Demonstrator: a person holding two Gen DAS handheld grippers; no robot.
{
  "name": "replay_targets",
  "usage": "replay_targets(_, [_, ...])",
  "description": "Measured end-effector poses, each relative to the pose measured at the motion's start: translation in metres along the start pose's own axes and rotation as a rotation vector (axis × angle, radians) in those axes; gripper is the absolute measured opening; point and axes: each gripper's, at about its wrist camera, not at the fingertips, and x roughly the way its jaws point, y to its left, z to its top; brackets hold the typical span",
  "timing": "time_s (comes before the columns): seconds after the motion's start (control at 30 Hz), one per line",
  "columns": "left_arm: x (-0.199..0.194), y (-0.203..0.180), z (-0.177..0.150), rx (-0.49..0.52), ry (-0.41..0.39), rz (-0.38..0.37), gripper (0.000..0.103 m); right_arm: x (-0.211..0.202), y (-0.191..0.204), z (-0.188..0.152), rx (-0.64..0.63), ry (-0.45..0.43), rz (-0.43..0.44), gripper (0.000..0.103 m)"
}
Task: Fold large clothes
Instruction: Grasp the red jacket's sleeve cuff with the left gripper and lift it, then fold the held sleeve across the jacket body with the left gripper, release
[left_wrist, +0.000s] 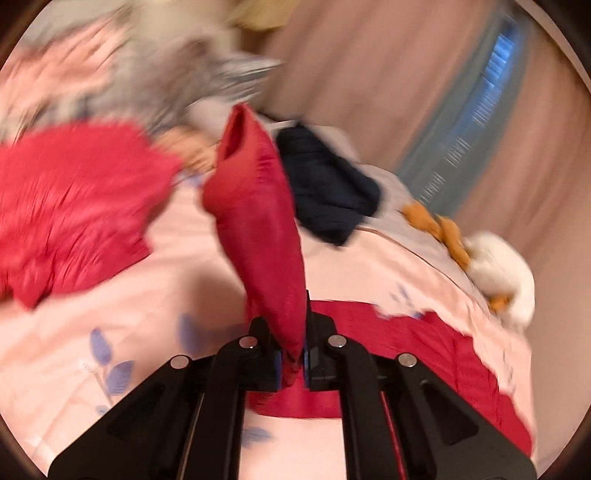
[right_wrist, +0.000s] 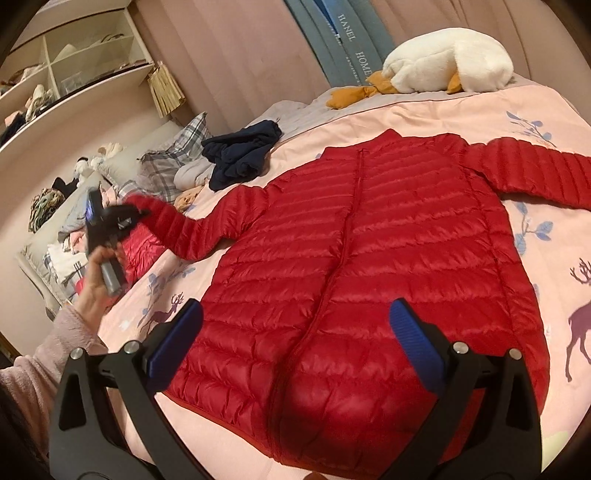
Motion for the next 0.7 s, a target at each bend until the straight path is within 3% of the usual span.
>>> replay_targets(0.2, [-0.021, -0.13, -0.027, 0.227, 0.028, -0.16, 0.008, -0.014, -0.012, -0.005, 0.024, -0.014, -0.014, 0.101])
replay_targets(0.37, [0.007, -0.218, -0.077, 0.321, 0.159, -0.257, 0.008, -0.023, -0.029, -0.007, 0.064, -0.02, -0.04, 0.101])
replay_targets(0.53, [0.046, -0.269, -0.129, 0.365, 0.295, -0.284, 0.01, -0.029, -0.051, -0.01, 0.119, -0.017, -0.058, 0.101])
replay_targets(0.57, [0.055, -0.275, -0.138, 0.367, 0.327, -0.288, 0.016, -0.031, -0.054, -0.011, 0.125, -0.016, -0.061, 0.101])
replay_targets(0.63, [0.071, -0.285, -0.152, 0.361, 0.38, -0.295, 0.054, -0.031, -0.06, -0.01, 0.136, -0.013, -0.07, 0.101])
replay_targets(0.67, [0.078, -0.285, -0.155, 0.353, 0.402, -0.293, 0.082, -0.031, -0.063, -0.01, 0.141, -0.01, -0.074, 0.101])
replay_targets(0.7, [0.082, -0.283, -0.157, 0.335, 0.411, -0.3, 0.084, -0.031, -0.066, -0.01, 0.148, -0.008, -0.08, 0.101])
